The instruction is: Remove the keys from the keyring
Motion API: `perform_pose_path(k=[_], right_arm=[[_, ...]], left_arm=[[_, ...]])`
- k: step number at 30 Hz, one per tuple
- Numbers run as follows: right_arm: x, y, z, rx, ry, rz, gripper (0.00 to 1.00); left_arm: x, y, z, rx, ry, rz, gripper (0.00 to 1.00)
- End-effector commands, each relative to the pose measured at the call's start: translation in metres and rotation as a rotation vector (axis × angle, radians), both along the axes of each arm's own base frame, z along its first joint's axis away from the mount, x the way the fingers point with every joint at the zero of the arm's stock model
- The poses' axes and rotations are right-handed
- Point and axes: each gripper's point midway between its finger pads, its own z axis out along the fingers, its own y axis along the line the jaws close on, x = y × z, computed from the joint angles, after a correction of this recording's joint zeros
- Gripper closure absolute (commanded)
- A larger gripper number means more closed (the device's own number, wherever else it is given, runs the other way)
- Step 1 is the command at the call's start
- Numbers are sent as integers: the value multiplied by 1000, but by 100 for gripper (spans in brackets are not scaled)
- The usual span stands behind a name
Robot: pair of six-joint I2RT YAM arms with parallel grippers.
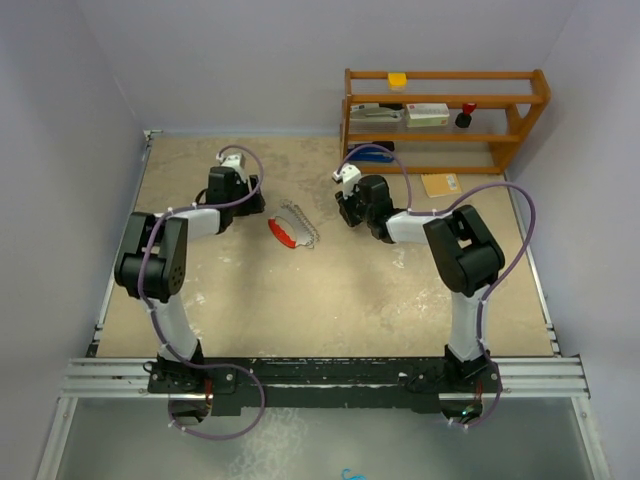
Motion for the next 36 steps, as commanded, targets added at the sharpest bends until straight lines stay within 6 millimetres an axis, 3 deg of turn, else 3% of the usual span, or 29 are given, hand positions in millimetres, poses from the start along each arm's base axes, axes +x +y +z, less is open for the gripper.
perform_pose_path(k=[1, 6, 12, 15, 19, 25, 30, 36], right_arm=[[7, 14, 23, 71, -38, 29, 70], [7, 15, 43, 92, -78, 37, 68], [5, 5, 86, 101, -180, 11, 67], [-6, -4, 117, 134, -249, -9, 67], [-23, -44, 141, 119, -368, -148, 64], [-52, -113, 198, 139, -636, -411, 54], [-77, -175, 222, 134, -787, -643, 46], [-103, -208, 236, 134, -895, -765, 40]], left_arm=[[1, 14, 48, 101, -91, 55, 33], [-4, 15, 80, 213, -124, 87, 32], [-6, 4, 110, 195, -170, 49, 28], [-9, 21, 116, 214, -217, 146, 25], [-14, 33, 125, 266, -242, 186, 24], [-24, 37, 134, 286, -291, 201, 24], [-31, 39, 138, 285, -317, 203, 23], [-38, 40, 145, 272, -353, 195, 23]])
